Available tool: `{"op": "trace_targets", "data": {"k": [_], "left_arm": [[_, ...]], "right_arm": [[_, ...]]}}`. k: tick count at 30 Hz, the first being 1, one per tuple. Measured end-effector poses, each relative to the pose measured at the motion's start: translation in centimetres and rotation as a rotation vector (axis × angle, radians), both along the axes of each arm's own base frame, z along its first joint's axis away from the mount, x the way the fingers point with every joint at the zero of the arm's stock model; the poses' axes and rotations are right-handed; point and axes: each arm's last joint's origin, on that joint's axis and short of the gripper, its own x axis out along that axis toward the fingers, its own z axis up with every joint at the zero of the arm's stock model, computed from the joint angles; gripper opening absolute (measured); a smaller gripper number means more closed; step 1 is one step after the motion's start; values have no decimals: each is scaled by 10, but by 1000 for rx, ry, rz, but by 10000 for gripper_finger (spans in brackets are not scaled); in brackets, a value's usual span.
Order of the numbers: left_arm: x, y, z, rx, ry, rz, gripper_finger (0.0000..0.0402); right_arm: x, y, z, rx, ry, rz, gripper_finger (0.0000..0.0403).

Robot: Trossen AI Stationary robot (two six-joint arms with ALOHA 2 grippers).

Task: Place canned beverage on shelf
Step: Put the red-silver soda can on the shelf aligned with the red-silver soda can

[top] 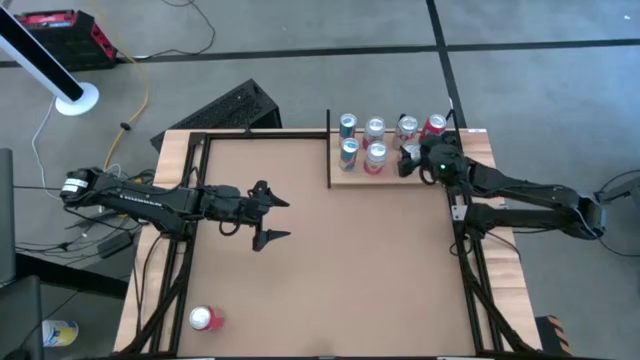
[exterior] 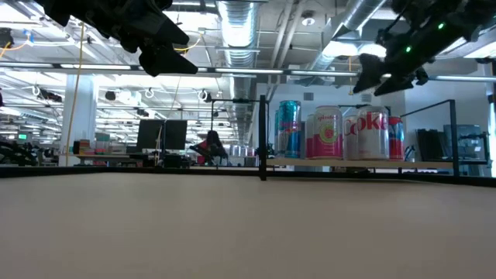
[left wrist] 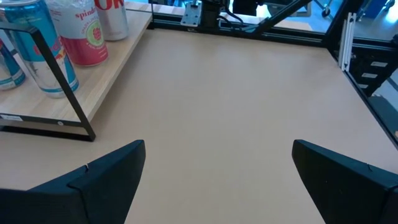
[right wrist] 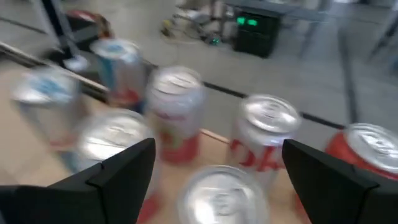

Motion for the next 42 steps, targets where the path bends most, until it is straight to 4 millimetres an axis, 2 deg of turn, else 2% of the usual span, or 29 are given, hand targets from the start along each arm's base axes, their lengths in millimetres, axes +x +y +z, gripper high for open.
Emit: {"op": "trace_targets", "data": {"k": [4, 11, 15, 19, 23, 27, 28, 42], "left_arm": [[0, 0, 0, 0, 0, 0, 391], [0, 0, 0, 0, 0, 0, 391], [0, 0, 0, 0, 0, 0, 391], [0, 0, 0, 0, 0, 0, 391], [0, 0, 0, -2, 0, 1, 391], [0, 0, 0, -2, 0, 1, 391], [0, 0, 0, -2, -1, 1, 391], [0, 0, 0, -3, 0, 1, 391]], "right_arm": [[-3, 14, 10, 37, -121, 99, 376], [1, 42, 1, 246, -147, 356, 364], [7, 60, -5, 285, -73, 469, 323], [7, 67, -13, 259, 13, 417, 255], [3, 63, -25, 289, 128, 332, 155], [2, 54, -31, 311, 184, 261, 41], [2, 52, -32, 310, 189, 249, 23], [-7, 20, -32, 284, 256, 112, 15]]}}
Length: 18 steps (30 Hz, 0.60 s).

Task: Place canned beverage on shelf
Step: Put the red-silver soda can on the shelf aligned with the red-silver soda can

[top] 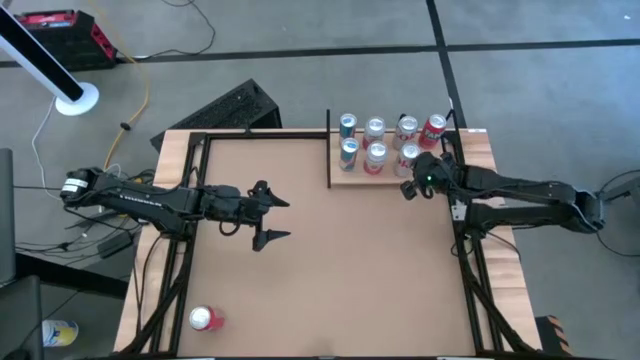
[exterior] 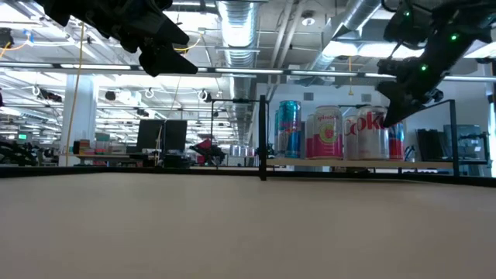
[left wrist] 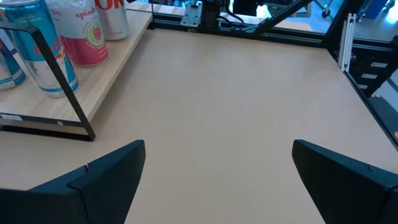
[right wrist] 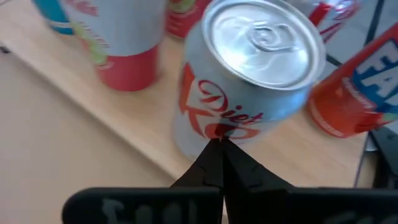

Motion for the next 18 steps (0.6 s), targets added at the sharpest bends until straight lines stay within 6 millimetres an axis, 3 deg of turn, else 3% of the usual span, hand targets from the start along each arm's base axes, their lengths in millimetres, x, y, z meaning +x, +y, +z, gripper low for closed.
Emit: {"op": "trace_targets", "data": {"k": [11, 18], "left_arm": [[0, 0, 0, 3, 0, 0, 391], [0, 0, 0, 3, 1, 0, 391]], "right_arm": [[-7, -14, 1, -33, 26, -90, 17], [0, -5, 0, 70, -24, 62, 18]]}}
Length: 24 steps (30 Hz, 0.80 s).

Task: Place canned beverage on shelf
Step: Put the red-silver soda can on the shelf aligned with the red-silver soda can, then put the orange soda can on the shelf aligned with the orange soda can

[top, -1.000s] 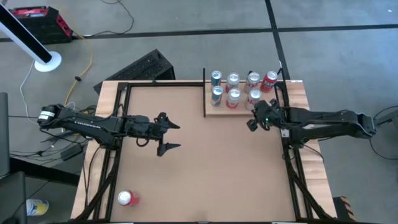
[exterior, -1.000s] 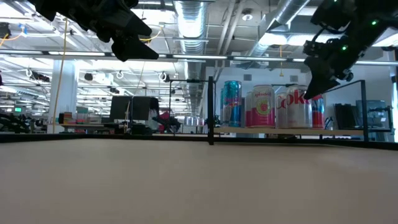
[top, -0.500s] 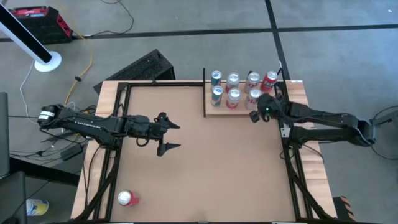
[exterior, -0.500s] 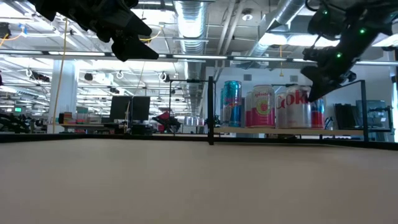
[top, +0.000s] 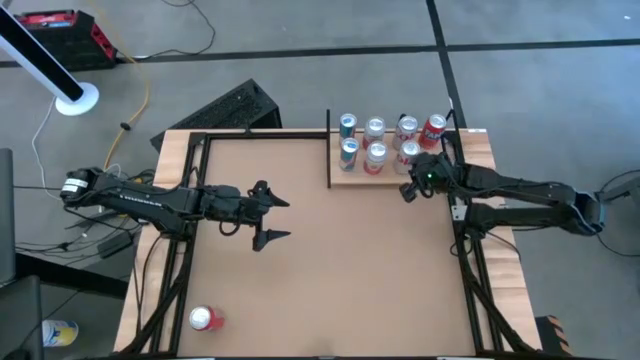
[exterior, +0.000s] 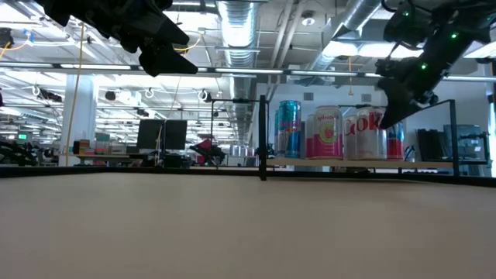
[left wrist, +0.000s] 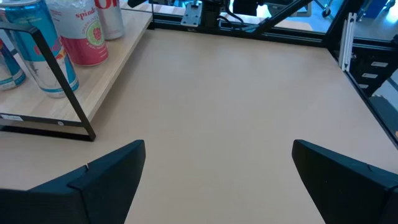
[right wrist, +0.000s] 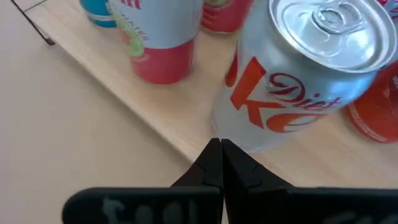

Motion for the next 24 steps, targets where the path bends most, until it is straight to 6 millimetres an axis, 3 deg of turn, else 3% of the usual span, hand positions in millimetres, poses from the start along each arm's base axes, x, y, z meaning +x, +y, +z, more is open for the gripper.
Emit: {"op": "trace_targets", "data": {"k": [15, 24], "left_arm": [[0, 0, 0, 3, 0, 2, 391], [0, 0, 0, 3, 0, 2, 391]], "right_arm": [[-5, -17, 7, -152, 12, -135, 18], [-10, -19, 4, -135, 73, -145, 18]]}}
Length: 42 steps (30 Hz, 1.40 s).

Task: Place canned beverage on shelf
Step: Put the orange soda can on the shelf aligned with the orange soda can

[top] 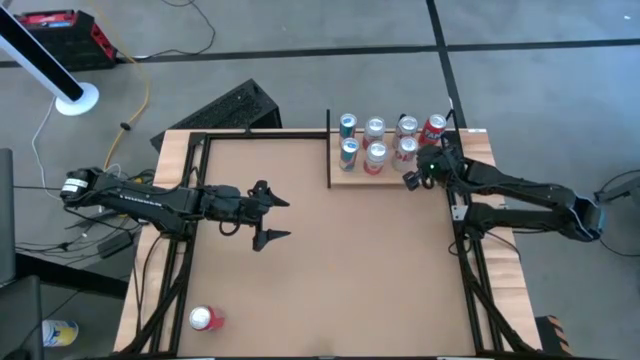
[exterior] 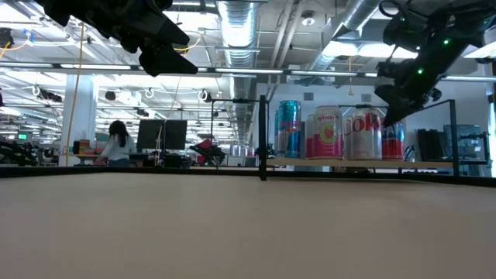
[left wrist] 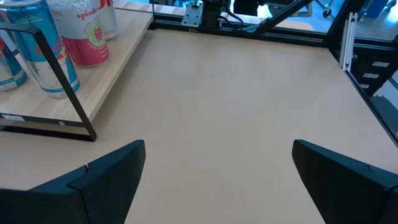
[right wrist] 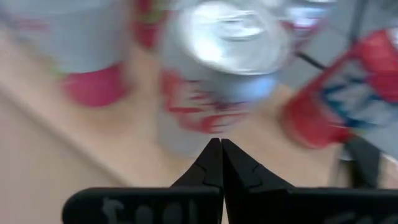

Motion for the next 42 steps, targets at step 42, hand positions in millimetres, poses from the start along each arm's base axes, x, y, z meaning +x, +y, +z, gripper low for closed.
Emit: {"op": "trace_targets", "data": {"k": [42], "left_arm": [[-23, -201, 106, -628, 933, 155, 391]], "right_arm": [[64, 201, 11, -179, -313, 815, 20]]}}
